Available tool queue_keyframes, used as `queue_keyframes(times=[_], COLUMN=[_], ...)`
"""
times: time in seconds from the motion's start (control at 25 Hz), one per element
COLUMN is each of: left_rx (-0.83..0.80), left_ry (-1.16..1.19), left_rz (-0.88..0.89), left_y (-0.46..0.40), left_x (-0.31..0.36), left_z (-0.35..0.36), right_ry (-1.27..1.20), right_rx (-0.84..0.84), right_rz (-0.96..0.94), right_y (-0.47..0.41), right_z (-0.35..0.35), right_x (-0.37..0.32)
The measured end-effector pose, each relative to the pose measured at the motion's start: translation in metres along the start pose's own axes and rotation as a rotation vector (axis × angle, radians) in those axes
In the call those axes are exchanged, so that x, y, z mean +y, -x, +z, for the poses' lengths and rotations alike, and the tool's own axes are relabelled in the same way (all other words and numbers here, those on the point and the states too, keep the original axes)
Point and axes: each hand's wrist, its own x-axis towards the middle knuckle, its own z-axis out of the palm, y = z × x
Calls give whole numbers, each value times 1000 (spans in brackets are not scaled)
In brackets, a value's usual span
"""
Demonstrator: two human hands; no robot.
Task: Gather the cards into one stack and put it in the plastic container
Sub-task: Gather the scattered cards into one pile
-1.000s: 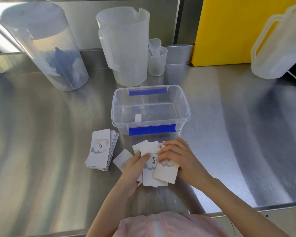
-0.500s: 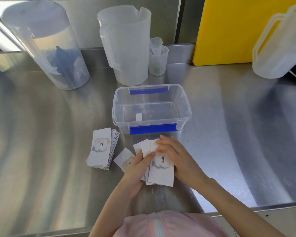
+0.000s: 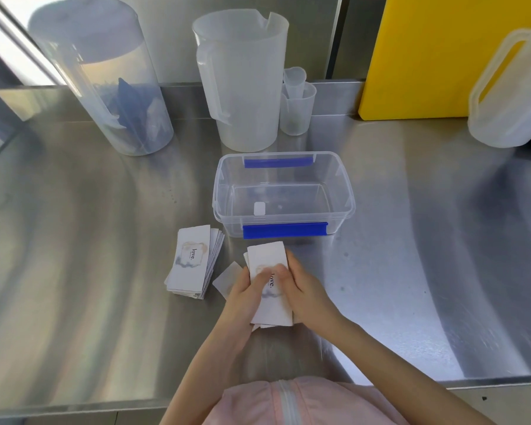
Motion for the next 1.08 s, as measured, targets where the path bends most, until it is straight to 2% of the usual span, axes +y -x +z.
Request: queue_keyframes(times=[0.12, 0.24, 0.52, 0.68, 0.8, 0.96, 1.08], left_rx=[59, 150, 243, 245, 242, 241, 250], left_ry=[-12, -19, 53, 58, 30, 15, -12], left_rz=[22, 43, 90, 81, 88, 84, 72], left_y=[1, 5, 11, 11, 13, 14, 10], left_x=[5, 13, 15, 15, 18, 18, 16], left_z=[-15, -31, -67, -72, -70, -64, -57], right_ry=[-16, 189, 821, 925, 826, 338, 129], right_rx=[5, 7, -161, -136, -144, -153, -59], right_rz=[51, 84, 68, 81, 66, 178, 225], right_y=[-8, -18, -34, -39, -40, -32, -22], right_z=[-2, -2, 40, 59, 58, 36, 14], right_x=[0, 4, -2, -2, 0, -3, -10])
